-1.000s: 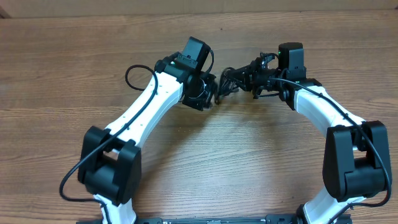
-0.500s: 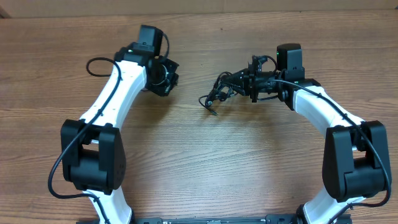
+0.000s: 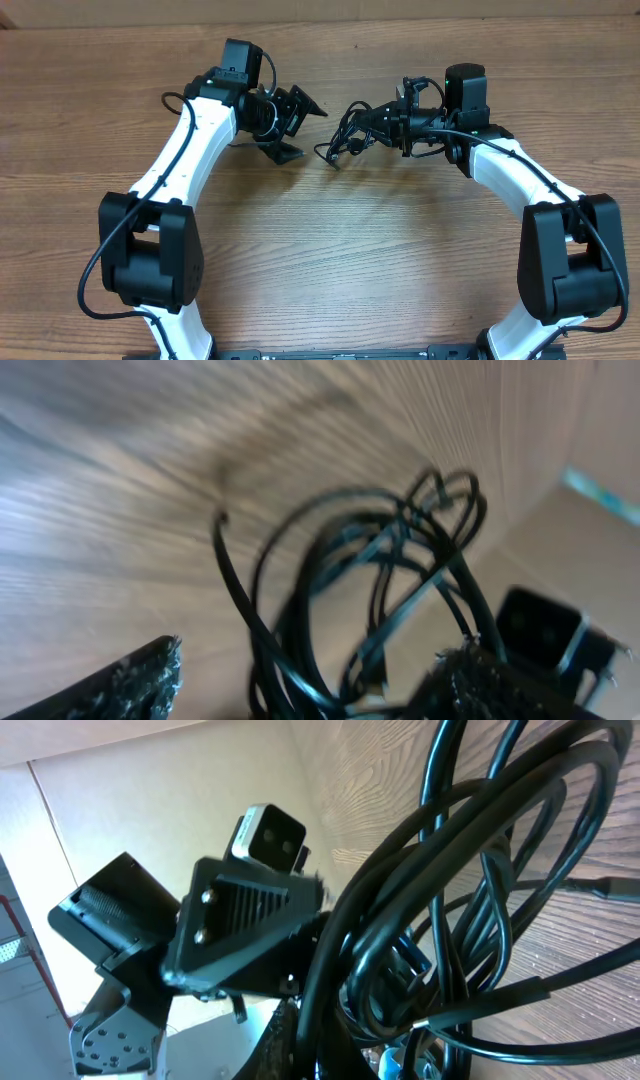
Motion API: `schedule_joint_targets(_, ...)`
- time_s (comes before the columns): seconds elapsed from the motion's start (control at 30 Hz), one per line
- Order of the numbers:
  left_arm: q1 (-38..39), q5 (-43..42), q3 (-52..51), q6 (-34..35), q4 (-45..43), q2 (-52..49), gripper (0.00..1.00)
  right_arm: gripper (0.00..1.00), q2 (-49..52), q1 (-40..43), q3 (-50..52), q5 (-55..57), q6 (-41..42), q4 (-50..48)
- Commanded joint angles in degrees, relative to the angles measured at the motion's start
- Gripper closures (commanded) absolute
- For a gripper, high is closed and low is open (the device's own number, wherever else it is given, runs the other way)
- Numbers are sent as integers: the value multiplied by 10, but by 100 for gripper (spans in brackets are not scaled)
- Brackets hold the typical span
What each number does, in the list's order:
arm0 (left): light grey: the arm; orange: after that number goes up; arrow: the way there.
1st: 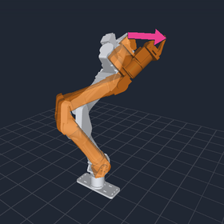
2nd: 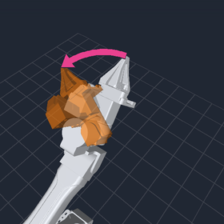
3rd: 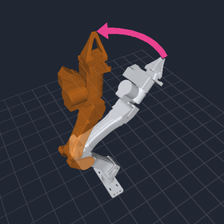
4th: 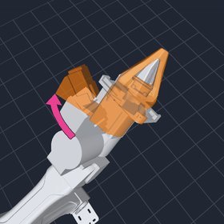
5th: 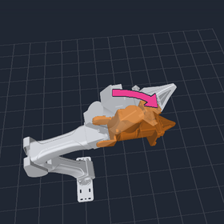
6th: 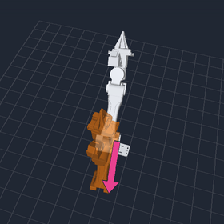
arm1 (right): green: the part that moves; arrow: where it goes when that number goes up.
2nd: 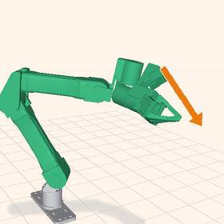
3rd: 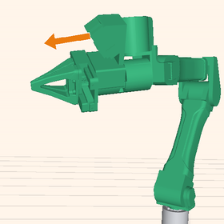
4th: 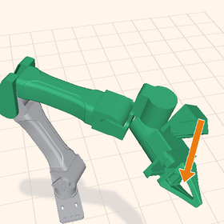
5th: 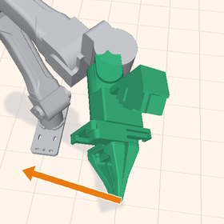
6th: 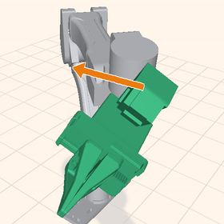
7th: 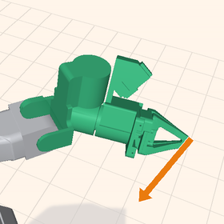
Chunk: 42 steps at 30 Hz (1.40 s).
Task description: Untangle cables
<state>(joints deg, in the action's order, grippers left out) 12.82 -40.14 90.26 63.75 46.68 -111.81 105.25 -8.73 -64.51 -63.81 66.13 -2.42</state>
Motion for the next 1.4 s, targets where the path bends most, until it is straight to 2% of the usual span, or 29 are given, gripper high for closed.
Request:
schedule_joint_targets(0.0,15,-48,6,49,8,-3,16,96,-16,-2,-11,-1,5,-6)
schedule_joint_targets(0.07,27,-46,5,77,18,-4,14,96,-16,-2,-11,-1,5,-6)
schedule_joint_targets(0.2,51,-40,5,87,28,-4,11,96,-16,-2,-11,-1,13,-5)
schedule_joint_targets(0.3,68,-41,5,101,28,-4,22,96,-17,-2,-11,-4,33,-5)
schedule_joint_targets(0.4,82,-39,5,138,28,-4,28,96,-17,-2,-11,-11,67,-5)
schedule_joint_targets(0.6,91,3,4,158,28,-4,56,96,-17,-2,-11,-28,89,-5)
schedule_joint_targets(0.67,91,6,4,159,28,-4,60,96,-17,-2,-11,-29,96,-5)
schedule_joint_targets(0.73,91,14,4,160,28,-4,53,96,-16,-2,-11,-27,112,-6)
schedule_joint_targets(0.83,91,28,4,159,28,-4,25,96,-16,-2,-11,0,126,-6)
schedule_joint_targets(0.87,91,29,4,159,28,-4,19,96,-16,-2,-11,13,131,-6)
schedule_joint_targets(1.0,91,28,4,145,33,-4,4,96,-17,-2,-11,89,140,-5)
schedule_joint_targets(1.07,90,29,4,145,43,-4,0,96,-16,-2,-11,111,163,-6)
schedule_joint_targets(1.23,89,30,4,181,43,-4,0,96,-16,-2,-11,132,191,-14)
schedule_joint_targets(1.27,89,33,4,190,42,-4,5,96,-17,-3,-11,132,195,-14)
schedule_joint_targets(1.37,89,57,4,214,40,-4,44,96,-17,-8,-11,126,199,-14)
